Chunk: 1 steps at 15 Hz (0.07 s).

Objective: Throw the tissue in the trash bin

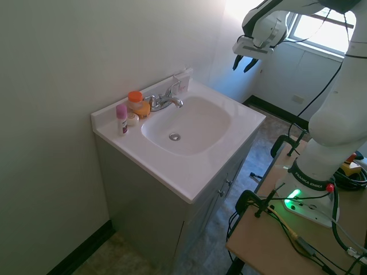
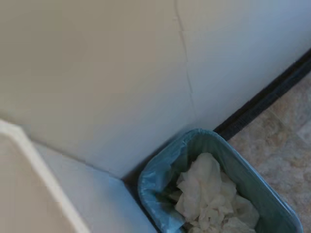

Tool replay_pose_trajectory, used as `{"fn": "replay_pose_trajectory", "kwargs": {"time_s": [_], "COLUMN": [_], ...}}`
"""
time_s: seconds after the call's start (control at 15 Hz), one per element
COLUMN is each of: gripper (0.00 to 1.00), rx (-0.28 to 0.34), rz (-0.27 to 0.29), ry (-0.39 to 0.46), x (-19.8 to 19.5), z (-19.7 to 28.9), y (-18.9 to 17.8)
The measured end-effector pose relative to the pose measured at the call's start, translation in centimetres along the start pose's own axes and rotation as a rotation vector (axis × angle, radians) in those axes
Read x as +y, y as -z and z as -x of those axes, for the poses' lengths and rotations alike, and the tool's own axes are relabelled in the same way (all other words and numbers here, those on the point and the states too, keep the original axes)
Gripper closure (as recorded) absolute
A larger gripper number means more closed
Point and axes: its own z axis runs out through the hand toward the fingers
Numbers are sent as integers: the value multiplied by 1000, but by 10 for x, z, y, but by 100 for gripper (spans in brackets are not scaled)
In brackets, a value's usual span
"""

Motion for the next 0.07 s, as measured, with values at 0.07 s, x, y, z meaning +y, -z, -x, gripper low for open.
{"fn": "replay_pose_trajectory", "kwargs": {"time_s": [0.07], "gripper": [0], "rx": [0], "rz": [-17], "ry": [31], "x": [-2], "z": [14], "y": [15]}}
